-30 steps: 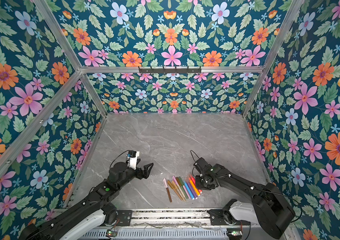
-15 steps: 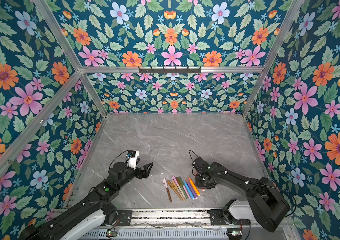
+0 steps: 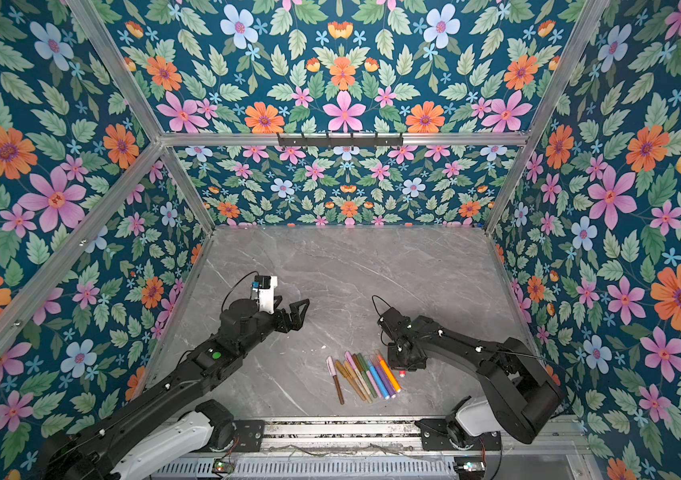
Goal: Open the pen caps
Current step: 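Lower the right gripper and grasp the pink marker's body, then lift the pink marker with the right gripper while the left gripper grasps its cap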
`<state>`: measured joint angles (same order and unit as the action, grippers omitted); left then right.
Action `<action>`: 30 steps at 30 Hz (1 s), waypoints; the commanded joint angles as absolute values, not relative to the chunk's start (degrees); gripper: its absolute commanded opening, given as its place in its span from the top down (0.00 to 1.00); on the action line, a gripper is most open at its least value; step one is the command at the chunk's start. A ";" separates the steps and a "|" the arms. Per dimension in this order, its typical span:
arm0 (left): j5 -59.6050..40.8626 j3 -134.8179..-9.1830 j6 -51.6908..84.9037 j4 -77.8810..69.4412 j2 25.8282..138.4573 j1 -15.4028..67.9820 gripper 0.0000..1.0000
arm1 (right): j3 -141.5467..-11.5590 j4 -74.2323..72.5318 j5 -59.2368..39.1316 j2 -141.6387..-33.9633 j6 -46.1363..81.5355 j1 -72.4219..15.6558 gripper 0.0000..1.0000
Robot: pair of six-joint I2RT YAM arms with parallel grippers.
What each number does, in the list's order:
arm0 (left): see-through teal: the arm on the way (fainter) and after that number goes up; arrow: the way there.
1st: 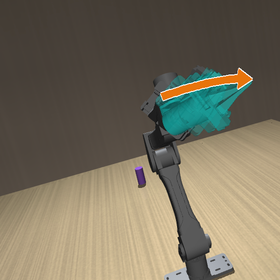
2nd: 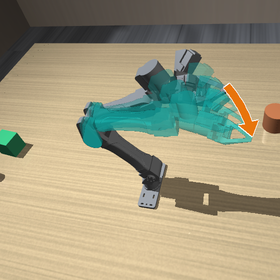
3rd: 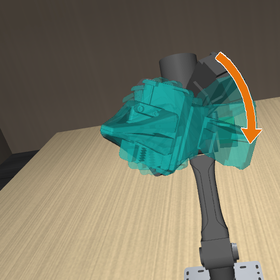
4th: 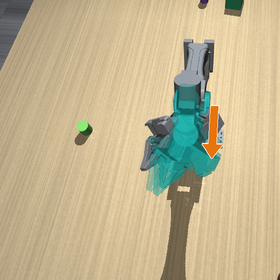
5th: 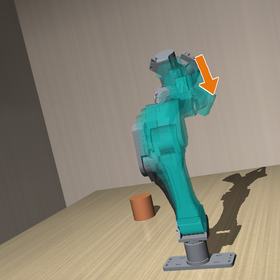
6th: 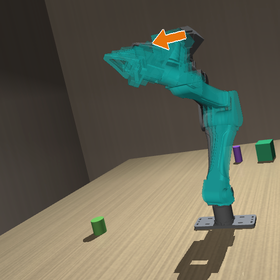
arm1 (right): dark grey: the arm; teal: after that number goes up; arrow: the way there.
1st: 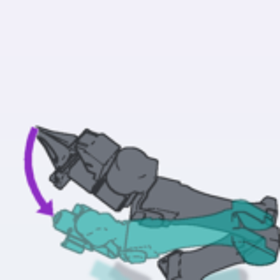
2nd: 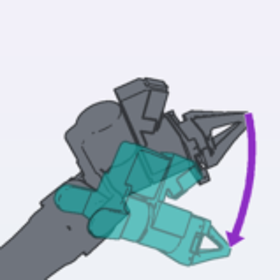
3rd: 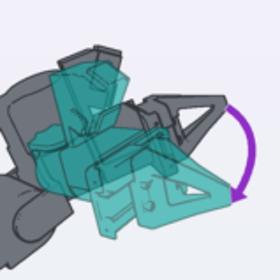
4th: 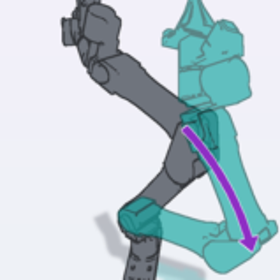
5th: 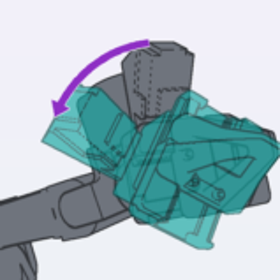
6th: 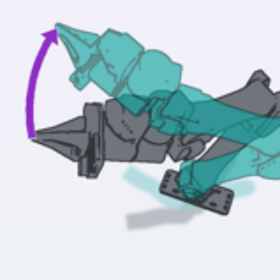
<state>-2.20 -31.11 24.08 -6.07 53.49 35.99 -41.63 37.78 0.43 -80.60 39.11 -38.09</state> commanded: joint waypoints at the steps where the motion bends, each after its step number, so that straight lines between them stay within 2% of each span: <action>1: -9.72 -32.67 27.45 -5.82 56.77 35.86 0.06 | -45.42 38.36 1.37 -79.11 35.68 -38.13 0.85; 10: -23.12 -37.51 37.46 -12.13 68.14 35.97 0.12 | -50.54 28.64 -13.94 -74.62 30.74 -38.13 0.86; 19: -32.62 -37.96 44.25 -22.82 76.90 36.01 0.20 | -49.25 17.21 -28.78 -76.14 34.00 -38.14 0.87; 30: -38.24 -37.78 48.89 -31.71 83.11 36.12 0.29 | -46.89 12.12 -33.40 -76.39 35.53 -38.73 0.88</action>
<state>-35.66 -37.65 46.81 -26.72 82.39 36.14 -47.29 14.76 -31.46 -76.44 34.57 -38.37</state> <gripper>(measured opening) 0.720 0.156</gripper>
